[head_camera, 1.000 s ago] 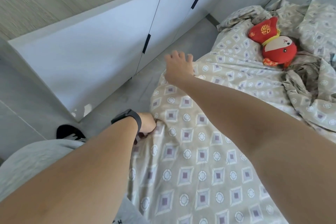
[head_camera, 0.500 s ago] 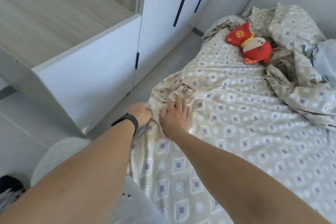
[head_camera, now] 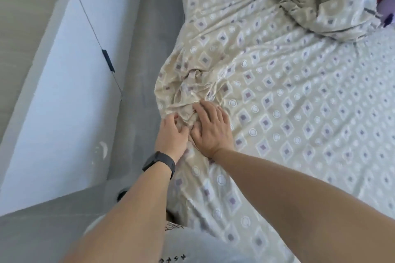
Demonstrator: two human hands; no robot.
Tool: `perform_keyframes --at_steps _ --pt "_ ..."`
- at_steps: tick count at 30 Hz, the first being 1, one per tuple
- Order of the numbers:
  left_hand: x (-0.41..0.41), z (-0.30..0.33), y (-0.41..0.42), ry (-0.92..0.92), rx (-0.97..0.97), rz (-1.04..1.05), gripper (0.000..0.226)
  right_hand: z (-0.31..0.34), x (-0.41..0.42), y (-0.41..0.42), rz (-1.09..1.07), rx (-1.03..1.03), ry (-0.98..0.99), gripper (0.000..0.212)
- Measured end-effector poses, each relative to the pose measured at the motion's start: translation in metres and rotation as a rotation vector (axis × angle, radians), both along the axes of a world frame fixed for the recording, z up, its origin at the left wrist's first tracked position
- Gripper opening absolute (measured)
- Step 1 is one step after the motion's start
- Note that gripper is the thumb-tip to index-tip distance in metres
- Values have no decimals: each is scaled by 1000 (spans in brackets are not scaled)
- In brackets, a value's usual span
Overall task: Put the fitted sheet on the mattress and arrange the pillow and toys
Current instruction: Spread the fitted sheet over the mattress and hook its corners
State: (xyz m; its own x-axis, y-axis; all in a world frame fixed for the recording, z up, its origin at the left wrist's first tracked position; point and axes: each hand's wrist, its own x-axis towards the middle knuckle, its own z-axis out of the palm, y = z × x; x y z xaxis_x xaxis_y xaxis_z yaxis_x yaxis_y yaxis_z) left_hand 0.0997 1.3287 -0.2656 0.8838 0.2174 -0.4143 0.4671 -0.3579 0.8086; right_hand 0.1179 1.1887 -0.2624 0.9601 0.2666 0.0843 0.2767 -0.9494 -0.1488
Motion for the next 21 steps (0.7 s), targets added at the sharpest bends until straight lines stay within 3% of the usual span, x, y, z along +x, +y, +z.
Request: perform_keyframes --at_steps 5,10,13,18,21 --pt "-34 39 -22 -133 182 -155 51 10 4 -2 24 -3 95 57" --pt "-86 66 -30 279 178 -373 68 7 3 -8 14 21 156 57" --pt "-95 80 -14 344 380 -647 70 19 0 -9 19 41 230 57" --pt "-70 102 -10 127 759 -1028 28 36 -51 -43 -103 121 372 50" --pt "-78 103 -21 116 772 -1239 33 50 -130 -79 -253 108 472 51"
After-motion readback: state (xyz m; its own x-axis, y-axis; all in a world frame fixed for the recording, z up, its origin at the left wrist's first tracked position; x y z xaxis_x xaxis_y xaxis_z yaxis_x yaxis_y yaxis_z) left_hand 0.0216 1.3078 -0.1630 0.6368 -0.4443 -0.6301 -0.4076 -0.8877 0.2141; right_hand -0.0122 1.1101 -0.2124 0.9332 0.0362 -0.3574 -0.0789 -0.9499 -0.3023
